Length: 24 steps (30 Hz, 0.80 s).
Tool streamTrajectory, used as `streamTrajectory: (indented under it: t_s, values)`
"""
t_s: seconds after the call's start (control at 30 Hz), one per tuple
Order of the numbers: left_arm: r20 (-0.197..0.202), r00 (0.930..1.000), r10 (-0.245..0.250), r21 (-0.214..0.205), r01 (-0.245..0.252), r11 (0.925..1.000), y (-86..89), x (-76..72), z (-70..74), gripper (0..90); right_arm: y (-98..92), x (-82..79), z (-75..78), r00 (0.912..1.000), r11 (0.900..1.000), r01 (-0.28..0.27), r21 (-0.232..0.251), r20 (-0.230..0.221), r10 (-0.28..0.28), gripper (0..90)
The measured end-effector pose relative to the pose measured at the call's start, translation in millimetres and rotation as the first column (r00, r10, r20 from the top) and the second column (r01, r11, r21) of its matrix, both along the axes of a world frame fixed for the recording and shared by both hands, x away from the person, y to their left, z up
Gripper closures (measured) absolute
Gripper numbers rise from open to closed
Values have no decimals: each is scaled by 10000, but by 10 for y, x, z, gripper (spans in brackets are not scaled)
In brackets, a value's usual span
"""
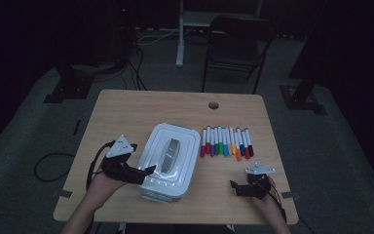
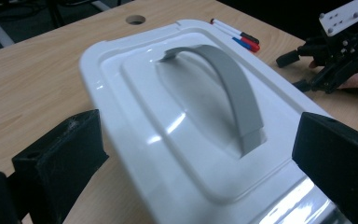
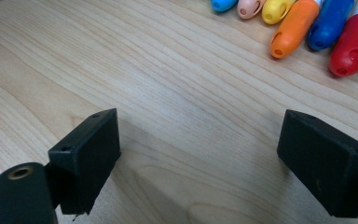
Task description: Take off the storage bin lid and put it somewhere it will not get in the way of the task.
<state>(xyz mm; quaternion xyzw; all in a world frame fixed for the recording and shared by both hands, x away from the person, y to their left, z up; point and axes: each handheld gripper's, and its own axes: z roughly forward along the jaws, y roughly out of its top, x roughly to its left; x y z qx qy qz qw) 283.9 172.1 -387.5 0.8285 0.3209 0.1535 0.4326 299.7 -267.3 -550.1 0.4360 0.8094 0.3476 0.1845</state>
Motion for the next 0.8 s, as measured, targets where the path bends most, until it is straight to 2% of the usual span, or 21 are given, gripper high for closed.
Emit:
streamTrajectory:
  t_s: [0.23,0.27,0.4,0.47,0.57,0.6,0.8]
  values:
    - [246,9996,125,451,-136,9989,-236,32,-1,51,0,-3,0,10000,10000,44,2,-4,-44,125]
    - [339,9994,93,644,-115,9979,-316,36,0,51,1,-3,0,10000,10000,49,1,-1,-49,125]
    - [515,9985,174,1059,-228,9941,-446,35,2,69,0,-3,0,10000,10000,52,2,-8,-52,125]
    - [824,9964,182,1218,-282,9922,-509,20,-4,154,0,-4,0,10000,10000,47,-1,-5,-47,125]
    - [887,9960,99,1412,-224,9897,-572,26,-21,183,-1,-4,1,10000,10000,43,-9,-11,-43,125]
    - [924,9955,205,1403,-334,9895,-594,28,-34,231,-1,-4,1,10000,10000,42,-9,-12,-42,125]
    - [870,9943,618,1391,-736,9875,-654,66,-101,287,0,-4,0,10000,10000,51,2,-7,-51,125]
